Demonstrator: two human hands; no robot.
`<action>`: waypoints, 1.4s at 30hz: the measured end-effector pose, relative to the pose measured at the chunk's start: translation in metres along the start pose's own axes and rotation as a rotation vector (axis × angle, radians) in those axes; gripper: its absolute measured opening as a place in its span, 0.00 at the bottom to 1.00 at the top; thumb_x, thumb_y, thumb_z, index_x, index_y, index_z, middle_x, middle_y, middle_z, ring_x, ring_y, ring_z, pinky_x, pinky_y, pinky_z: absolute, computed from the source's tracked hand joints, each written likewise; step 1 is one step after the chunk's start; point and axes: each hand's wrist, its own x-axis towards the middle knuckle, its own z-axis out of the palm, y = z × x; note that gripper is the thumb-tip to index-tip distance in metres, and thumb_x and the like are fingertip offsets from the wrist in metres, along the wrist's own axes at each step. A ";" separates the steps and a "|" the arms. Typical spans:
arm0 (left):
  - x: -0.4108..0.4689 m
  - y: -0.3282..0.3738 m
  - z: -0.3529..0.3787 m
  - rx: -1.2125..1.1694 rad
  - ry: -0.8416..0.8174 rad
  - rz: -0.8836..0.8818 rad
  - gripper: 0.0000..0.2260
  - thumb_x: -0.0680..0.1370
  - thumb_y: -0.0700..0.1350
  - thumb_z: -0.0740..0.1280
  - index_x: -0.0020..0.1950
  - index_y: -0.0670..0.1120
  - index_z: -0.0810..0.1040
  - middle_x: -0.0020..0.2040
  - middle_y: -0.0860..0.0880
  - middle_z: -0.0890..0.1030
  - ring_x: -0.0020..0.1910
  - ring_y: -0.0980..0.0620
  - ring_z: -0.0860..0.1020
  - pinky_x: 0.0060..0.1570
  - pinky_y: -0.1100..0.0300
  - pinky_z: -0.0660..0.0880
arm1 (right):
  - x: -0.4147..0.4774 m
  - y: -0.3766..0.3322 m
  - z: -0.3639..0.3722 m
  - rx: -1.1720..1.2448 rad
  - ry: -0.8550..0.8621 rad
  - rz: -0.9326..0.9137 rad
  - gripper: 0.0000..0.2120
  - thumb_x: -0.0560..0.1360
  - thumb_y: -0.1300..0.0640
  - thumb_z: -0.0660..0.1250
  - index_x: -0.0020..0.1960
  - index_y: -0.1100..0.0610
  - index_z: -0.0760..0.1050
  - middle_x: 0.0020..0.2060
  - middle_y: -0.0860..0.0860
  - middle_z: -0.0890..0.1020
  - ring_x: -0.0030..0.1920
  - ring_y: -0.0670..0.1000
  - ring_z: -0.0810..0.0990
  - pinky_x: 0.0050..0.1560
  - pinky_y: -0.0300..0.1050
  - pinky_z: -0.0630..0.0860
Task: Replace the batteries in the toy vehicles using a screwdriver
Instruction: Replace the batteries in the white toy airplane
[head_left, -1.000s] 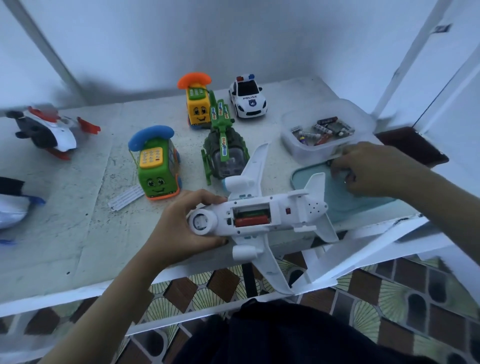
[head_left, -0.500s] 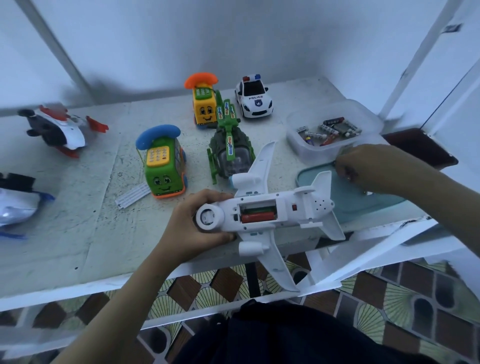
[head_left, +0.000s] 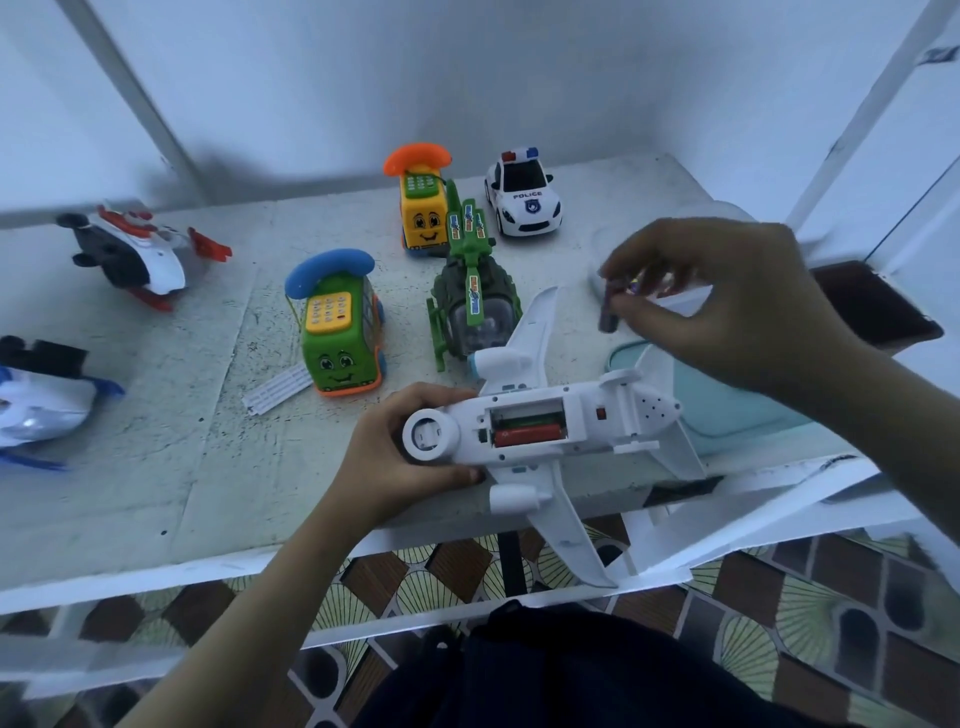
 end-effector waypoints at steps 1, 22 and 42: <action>0.000 0.000 0.000 -0.004 0.002 -0.003 0.24 0.58 0.51 0.79 0.53 0.57 0.80 0.51 0.57 0.83 0.50 0.56 0.81 0.48 0.64 0.77 | -0.001 -0.009 0.004 0.051 -0.033 -0.009 0.06 0.70 0.57 0.70 0.47 0.52 0.79 0.38 0.39 0.80 0.42 0.42 0.79 0.44 0.30 0.75; -0.001 -0.002 0.000 -0.036 0.012 -0.023 0.25 0.59 0.50 0.80 0.54 0.56 0.81 0.51 0.53 0.84 0.50 0.51 0.82 0.49 0.56 0.79 | -0.041 -0.007 0.064 -0.396 -0.009 -0.426 0.11 0.75 0.55 0.66 0.38 0.59 0.81 0.42 0.53 0.83 0.40 0.55 0.79 0.45 0.49 0.69; -0.001 0.005 0.000 -0.117 -0.031 -0.069 0.24 0.58 0.46 0.80 0.52 0.51 0.81 0.49 0.50 0.84 0.47 0.53 0.82 0.46 0.62 0.77 | -0.042 -0.015 0.069 -0.652 -0.163 -0.679 0.15 0.80 0.57 0.60 0.42 0.60 0.82 0.52 0.58 0.81 0.50 0.58 0.78 0.57 0.55 0.66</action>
